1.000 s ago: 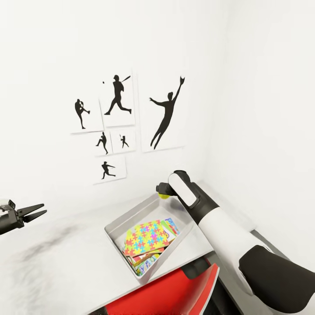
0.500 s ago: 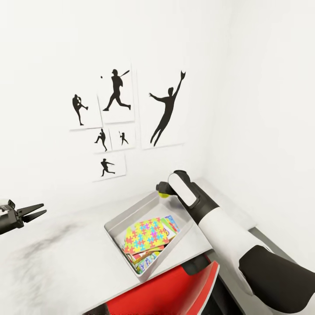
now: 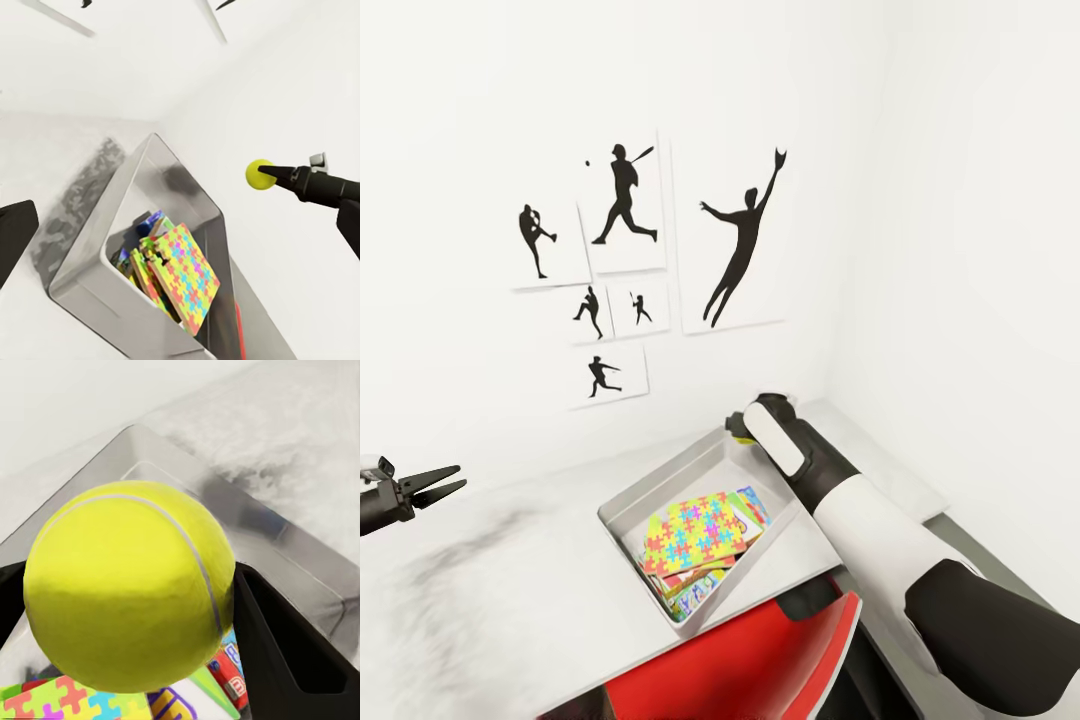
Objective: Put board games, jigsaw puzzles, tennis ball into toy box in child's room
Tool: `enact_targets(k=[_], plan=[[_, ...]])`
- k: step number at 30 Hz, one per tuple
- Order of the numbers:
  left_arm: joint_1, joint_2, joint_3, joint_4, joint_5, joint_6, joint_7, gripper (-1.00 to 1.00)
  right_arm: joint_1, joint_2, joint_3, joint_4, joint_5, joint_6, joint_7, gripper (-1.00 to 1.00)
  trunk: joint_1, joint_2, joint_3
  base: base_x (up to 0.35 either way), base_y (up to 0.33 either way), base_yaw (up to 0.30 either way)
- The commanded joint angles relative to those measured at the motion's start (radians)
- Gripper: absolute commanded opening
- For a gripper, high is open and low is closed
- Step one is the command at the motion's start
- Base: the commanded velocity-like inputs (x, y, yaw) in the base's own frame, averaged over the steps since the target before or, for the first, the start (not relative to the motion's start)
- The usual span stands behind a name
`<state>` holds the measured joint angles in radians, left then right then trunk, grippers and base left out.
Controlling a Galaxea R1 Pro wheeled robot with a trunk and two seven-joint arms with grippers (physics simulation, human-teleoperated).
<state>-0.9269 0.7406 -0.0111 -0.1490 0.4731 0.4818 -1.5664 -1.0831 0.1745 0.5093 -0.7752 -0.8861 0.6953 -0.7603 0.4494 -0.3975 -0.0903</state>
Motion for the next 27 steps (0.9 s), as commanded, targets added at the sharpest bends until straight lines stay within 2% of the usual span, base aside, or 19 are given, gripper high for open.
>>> enact_targets(k=[1, 7, 27], plan=[[-0.001, 0.0, -0.001, 0.0, -0.001, 0.011, -0.004, 1.0, -0.001, 0.0, 0.002, 0.002, -0.008, -0.002, 0.002, -1.0, 0.001, -0.003, -0.004, 0.0, 0.0, 0.0], [-0.001, 0.0, -0.001, 0.0, -0.001, 0.011, -0.004, 1.0, -0.001, 0.0, 0.004, 0.012, -0.005, -0.015, 0.033, -1.0, 0.001, -0.003, -0.014, 0.0, 0.0, 0.0], [-0.001, 0.0, -0.001, 0.0, -0.002, 0.011, -0.004, 1.0, -0.001, 0.0, 0.001, 0.028, -0.005, -0.017, 0.035, -1.0, 0.001, -0.003, -0.047, 0.0, 0.0, 0.0]])
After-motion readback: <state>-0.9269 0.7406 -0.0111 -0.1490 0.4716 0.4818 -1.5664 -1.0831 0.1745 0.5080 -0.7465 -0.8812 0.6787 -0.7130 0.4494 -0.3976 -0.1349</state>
